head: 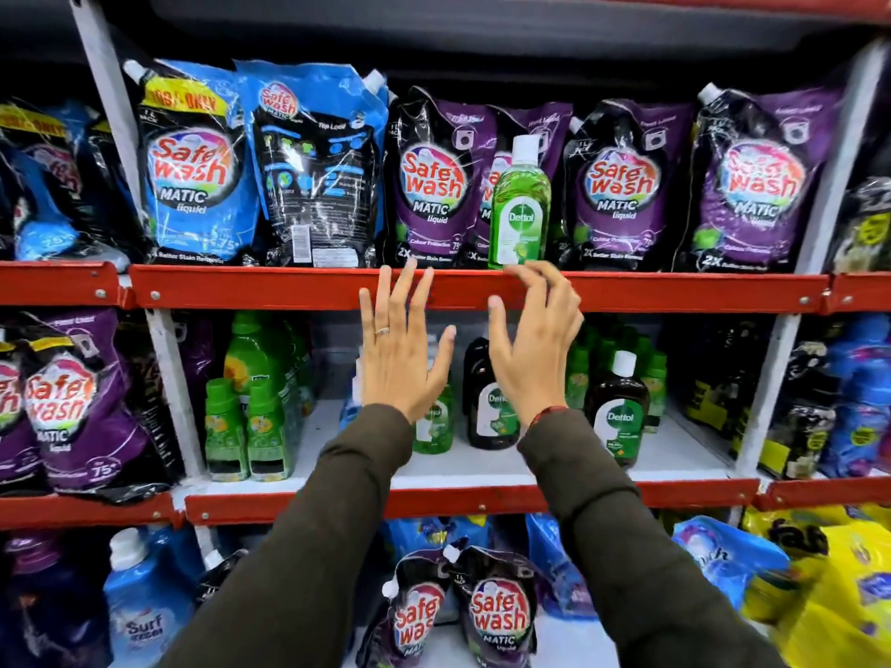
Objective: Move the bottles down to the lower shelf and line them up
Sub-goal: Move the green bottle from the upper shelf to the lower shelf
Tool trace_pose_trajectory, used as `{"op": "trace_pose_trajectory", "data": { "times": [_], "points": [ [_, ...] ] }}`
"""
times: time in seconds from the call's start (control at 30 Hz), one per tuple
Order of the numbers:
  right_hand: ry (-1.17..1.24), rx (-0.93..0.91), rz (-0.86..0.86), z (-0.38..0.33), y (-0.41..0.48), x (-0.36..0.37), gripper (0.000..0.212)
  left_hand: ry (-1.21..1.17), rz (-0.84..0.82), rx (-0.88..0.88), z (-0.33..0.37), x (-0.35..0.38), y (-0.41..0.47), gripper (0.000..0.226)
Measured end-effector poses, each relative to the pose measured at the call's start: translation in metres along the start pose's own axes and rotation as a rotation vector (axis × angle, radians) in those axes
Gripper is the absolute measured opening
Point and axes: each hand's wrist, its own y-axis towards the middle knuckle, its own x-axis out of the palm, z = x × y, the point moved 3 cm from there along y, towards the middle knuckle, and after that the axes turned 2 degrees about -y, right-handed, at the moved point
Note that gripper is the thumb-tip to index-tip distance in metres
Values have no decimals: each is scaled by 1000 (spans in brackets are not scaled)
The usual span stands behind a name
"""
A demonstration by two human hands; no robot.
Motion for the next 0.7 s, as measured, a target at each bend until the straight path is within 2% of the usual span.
{"op": "trace_pose_trajectory", "data": {
  "times": [0.1,0.17,0.3,0.4,0.47,0.7],
  "points": [
    [4,30,38,6,41,-2,41,50,1,27,5,3,32,70],
    [35,77,-7,13,66,2,50,89,-24,20,6,10,44,71],
    [193,261,-279,33,101,14,67,127,-38,-6,4,20,47,70],
    [269,330,-434,38,118,17,59,123,-24,-6,3,21,47,68],
    [330,369,-460,38,124,17,51,122,-11,-6,3,21,47,68],
    [455,426,-404,45,127,18,60,120,10,-6,3,23,47,67]
  ]
}}
